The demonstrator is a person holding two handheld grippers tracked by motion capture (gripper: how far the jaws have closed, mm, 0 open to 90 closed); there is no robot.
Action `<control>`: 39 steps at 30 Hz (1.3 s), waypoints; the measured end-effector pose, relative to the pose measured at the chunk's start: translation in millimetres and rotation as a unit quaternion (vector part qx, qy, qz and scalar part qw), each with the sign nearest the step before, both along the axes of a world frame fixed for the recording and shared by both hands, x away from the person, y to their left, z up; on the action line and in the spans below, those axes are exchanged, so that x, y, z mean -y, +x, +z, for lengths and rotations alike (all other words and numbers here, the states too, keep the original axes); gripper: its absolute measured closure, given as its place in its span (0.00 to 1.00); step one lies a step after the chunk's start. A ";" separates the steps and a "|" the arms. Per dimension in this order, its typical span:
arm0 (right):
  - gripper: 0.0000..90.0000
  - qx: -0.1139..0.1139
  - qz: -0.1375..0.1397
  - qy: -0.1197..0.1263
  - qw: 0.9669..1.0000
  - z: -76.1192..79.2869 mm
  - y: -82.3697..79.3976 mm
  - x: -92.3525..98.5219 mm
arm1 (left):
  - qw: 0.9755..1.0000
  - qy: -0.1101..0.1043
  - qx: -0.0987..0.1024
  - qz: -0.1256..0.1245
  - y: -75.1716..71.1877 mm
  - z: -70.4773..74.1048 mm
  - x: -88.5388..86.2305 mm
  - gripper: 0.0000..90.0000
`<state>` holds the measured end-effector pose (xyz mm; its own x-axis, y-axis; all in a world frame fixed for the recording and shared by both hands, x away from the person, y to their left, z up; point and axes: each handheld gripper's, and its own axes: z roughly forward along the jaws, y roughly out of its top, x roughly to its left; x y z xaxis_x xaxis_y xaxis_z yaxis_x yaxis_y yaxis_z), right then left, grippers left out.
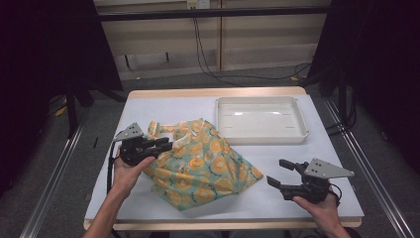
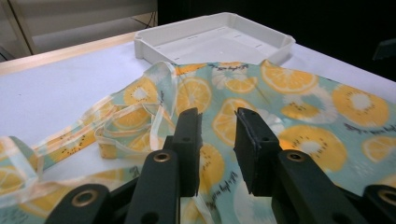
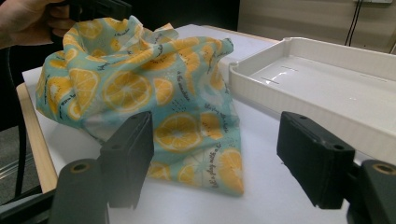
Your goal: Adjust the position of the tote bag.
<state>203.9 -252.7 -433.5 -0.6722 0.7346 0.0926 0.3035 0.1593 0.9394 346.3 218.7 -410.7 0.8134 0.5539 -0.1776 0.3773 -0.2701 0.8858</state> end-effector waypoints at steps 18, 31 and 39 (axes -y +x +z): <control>0.28 -0.003 0.003 -0.001 1.000 -0.8 0.7 -0.3 | 0.992 0.112 -0.047 0.023 25.4 -43.7 11.0 0.57; 0.28 -0.005 0.008 -0.002 1.000 -0.9 1.5 -0.9 | 0.997 0.049 -0.045 0.043 20.6 -31.4 -22.2 1.00; 0.30 -0.004 0.005 0.001 1.000 0.7 3.5 -0.9 | 1.000 -0.010 -0.007 0.025 -0.6 1.0 -23.4 1.00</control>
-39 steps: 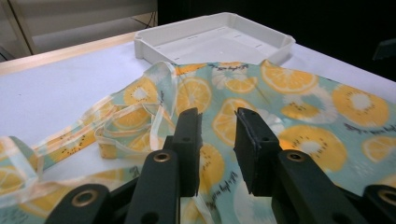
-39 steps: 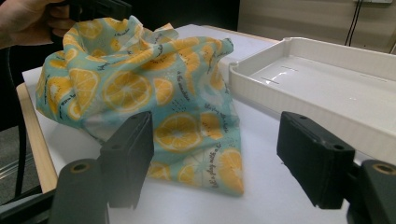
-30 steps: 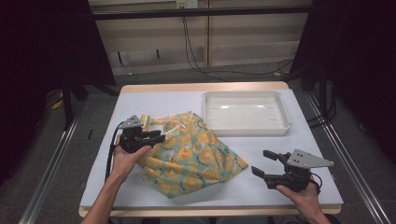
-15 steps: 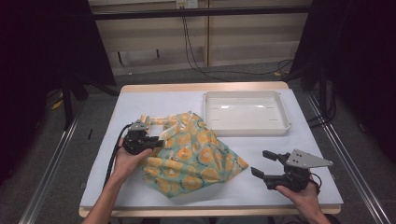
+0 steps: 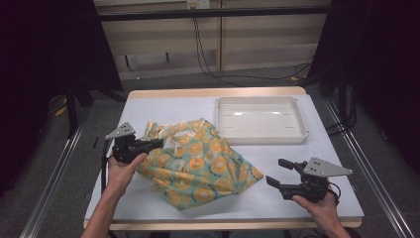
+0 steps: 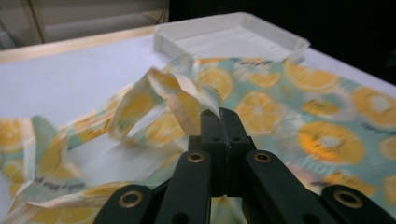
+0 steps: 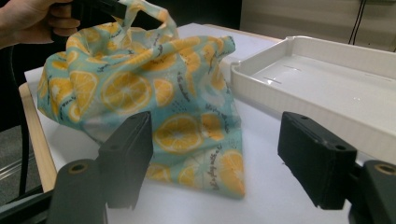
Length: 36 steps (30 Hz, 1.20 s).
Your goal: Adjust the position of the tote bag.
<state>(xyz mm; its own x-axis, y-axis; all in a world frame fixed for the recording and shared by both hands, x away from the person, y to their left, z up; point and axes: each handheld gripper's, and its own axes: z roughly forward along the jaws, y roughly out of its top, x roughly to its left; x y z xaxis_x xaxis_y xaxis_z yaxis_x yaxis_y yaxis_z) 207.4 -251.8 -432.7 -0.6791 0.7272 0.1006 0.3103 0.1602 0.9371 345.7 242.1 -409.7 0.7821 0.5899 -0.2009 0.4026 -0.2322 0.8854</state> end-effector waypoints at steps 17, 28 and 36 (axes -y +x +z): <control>0.58 0.014 0.064 0.004 0.998 23.6 31.6 -50.9 | 0.995 -0.021 0.038 -0.089 -52.1 20.0 41.5 1.00; 0.57 0.025 0.100 0.029 0.994 47.9 59.2 -95.3 | 0.988 -0.027 0.040 -0.149 -89.6 19.3 72.5 1.00; 0.53 0.013 0.126 0.016 0.992 55.8 82.1 -129.6 | 0.979 -0.008 0.044 -0.200 -112.5 14.6 92.9 1.00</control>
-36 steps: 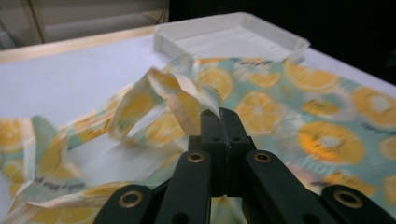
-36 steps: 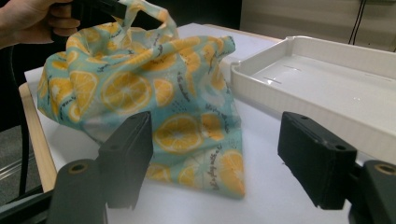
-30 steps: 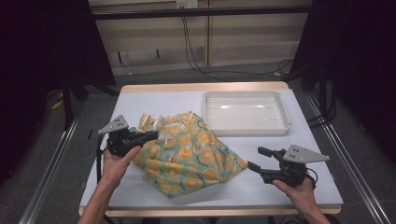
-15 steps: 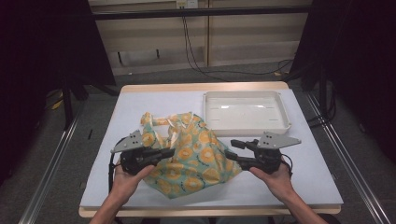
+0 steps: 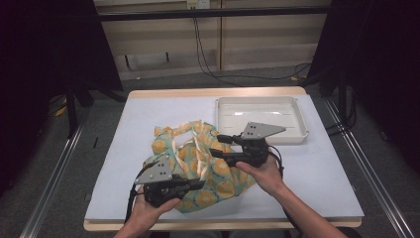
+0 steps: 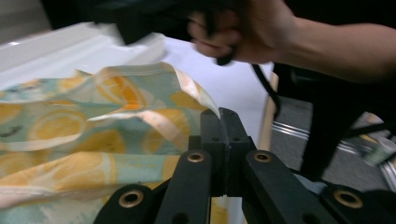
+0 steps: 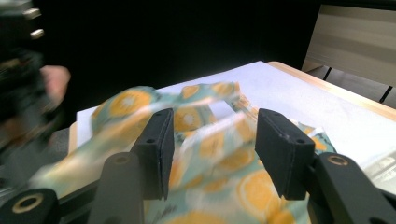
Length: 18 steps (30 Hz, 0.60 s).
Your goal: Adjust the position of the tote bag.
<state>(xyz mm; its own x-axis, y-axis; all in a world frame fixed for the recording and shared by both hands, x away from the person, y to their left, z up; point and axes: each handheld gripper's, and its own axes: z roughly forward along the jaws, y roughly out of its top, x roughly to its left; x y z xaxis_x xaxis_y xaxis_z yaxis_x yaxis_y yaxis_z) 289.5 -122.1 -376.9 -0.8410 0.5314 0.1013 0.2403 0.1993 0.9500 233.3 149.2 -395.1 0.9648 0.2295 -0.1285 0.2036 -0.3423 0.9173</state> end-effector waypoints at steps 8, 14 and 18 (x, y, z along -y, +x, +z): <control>0.43 -0.046 0.003 -0.044 0.998 -16.9 34.8 -32.0 | 0.999 0.036 -0.014 -0.010 -1.0 -23.1 1.2 1.00; 0.54 -0.075 -0.002 -0.091 0.993 -41.6 43.3 -43.8 | 0.998 0.041 -0.036 -0.008 4.7 -36.2 -2.4 1.00; 0.90 -0.087 0.008 -0.091 0.992 -48.9 43.6 -44.6 | 0.999 0.032 -0.039 -0.003 6.5 -34.0 -4.5 0.99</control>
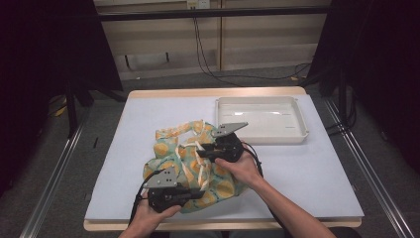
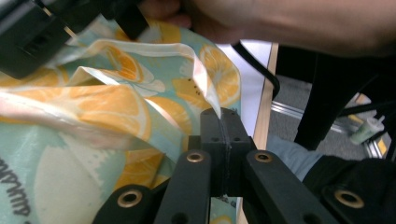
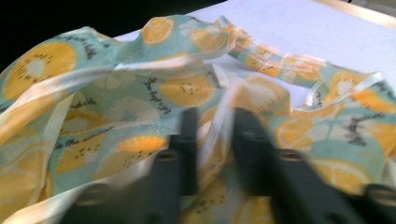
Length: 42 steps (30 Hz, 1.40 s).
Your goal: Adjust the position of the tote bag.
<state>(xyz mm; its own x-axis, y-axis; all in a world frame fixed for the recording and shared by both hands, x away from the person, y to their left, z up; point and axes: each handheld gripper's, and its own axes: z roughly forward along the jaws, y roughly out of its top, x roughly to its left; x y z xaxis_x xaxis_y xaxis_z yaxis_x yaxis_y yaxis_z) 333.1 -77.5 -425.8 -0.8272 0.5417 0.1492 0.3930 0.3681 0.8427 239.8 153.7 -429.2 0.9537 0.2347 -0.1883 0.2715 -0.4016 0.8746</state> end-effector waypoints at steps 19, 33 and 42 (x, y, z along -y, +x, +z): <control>1.00 0.056 0.003 0.056 0.997 27.6 -53.8 63.1 | 0.994 -0.081 0.033 0.068 27.9 41.8 -28.0 0.74; 1.00 0.059 -0.004 0.058 0.997 23.9 -72.8 85.8 | 0.988 -0.029 -0.021 0.151 99.2 7.0 -24.1 0.54; 1.00 0.072 -0.019 0.063 0.995 30.4 -74.9 97.5 | 0.990 0.014 -0.028 0.135 97.5 -12.7 -22.4 0.55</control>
